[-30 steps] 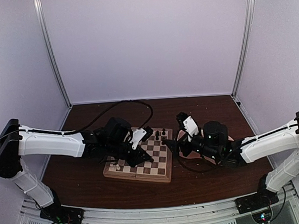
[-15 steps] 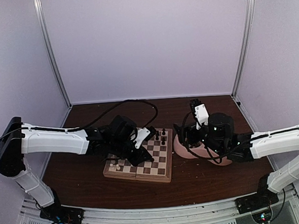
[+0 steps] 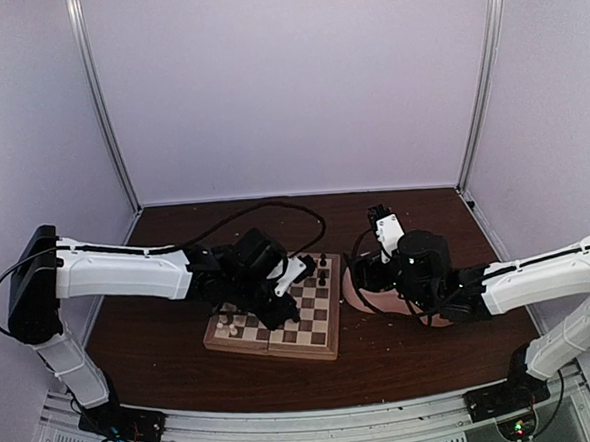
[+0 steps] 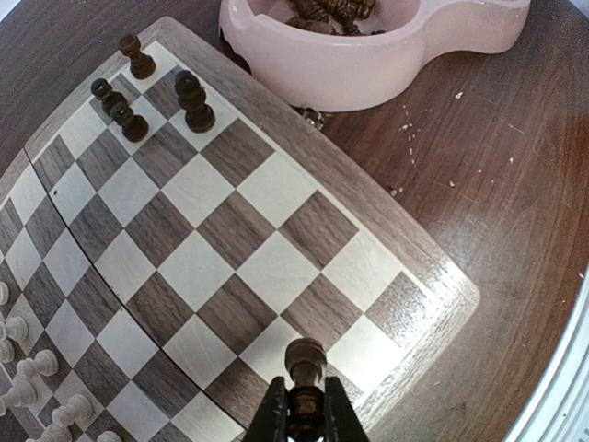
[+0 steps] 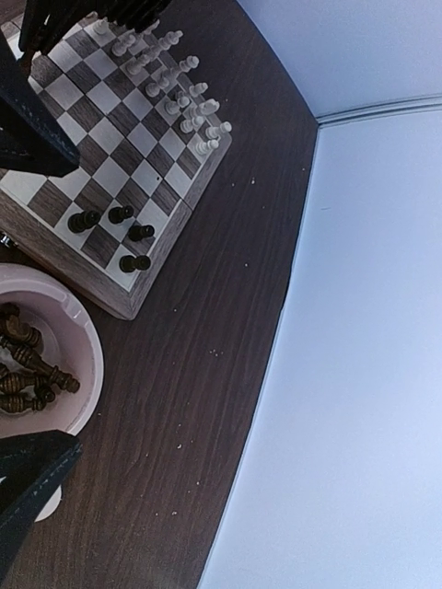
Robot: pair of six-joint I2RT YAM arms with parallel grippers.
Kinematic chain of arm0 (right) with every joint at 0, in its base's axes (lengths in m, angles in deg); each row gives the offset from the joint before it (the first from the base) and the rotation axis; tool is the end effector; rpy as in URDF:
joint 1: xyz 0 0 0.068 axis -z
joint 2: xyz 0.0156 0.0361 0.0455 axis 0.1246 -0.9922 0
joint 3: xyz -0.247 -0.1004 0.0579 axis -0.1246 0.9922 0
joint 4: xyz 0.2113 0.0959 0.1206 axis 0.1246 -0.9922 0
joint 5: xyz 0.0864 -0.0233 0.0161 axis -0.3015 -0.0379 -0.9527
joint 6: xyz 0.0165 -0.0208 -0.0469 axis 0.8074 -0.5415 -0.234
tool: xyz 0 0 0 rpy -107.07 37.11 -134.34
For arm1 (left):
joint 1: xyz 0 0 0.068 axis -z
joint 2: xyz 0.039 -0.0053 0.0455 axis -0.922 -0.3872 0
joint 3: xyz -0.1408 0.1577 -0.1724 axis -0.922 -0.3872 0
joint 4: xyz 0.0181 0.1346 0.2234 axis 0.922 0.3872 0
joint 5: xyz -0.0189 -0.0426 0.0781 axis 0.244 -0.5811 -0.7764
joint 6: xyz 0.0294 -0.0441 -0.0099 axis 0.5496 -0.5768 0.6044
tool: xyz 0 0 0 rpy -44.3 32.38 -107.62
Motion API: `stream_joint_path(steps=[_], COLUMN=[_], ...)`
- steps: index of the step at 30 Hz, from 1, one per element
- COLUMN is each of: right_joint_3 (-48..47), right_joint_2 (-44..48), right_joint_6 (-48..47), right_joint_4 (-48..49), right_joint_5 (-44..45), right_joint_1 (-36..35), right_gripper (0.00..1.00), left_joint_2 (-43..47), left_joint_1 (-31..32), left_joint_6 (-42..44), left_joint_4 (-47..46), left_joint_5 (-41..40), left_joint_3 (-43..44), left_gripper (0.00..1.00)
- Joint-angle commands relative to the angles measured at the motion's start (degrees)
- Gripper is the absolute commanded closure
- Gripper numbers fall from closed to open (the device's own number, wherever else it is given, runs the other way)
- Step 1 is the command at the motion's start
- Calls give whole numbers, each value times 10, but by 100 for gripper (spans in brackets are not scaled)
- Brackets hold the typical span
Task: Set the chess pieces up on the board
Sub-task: Place the queen on the chessboard.
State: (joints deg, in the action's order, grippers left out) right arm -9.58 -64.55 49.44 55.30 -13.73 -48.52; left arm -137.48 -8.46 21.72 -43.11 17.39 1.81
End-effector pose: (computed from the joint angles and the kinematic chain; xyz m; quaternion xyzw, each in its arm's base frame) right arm 0.1756 0.2296 0.2271 -0.1872 0.7741 0.1577 0.5839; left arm 0.1841 -0.3046 0.2096 0.3709 0.8742 -0.1900 0.2492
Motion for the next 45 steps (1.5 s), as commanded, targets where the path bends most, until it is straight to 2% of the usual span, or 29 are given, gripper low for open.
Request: stream_joint_path(steps=[1, 9, 16, 22, 27, 33, 37, 43, 45], right_joint_3=[-8, -7, -8, -9, -9, -8, -11, 66, 50], right_joint_2=[-1, -1, -1, -1, 1, 6, 32, 89, 90], right_joint_6=[-5, -6, -5, -3, -3, -4, 7, 48, 59], right_joint_4=[5, 5, 5, 3, -1, -6, -45, 45, 20], right_joint_5=[16, 16, 12, 12, 14, 9, -3, 17, 26], right_joint_1=[-3, -3, -3, -3, -3, -4, -4, -3, -3], right_gripper=[0, 0, 0, 0, 0, 0, 0, 0, 0], left_joint_2=[-29, -67, -68, -62, -44, 15, 76, 151, 168], left_joint_1=[7, 8, 14, 15, 15, 15, 15, 14, 13], left_joint_6=[14, 17, 20, 15, 10, 7, 7, 7, 3], left_joint_4=[19, 53, 63, 63, 44, -7, -63, -139, -154], left_joint_5=[-27, -18, -36, -36, -36, -41, -78, -122, -129], left_joint_3=[33, 68, 74, 71, 54, 3, -53, -124, -139], left_gripper=[93, 92, 79, 57, 55, 49, 42, 30, 25])
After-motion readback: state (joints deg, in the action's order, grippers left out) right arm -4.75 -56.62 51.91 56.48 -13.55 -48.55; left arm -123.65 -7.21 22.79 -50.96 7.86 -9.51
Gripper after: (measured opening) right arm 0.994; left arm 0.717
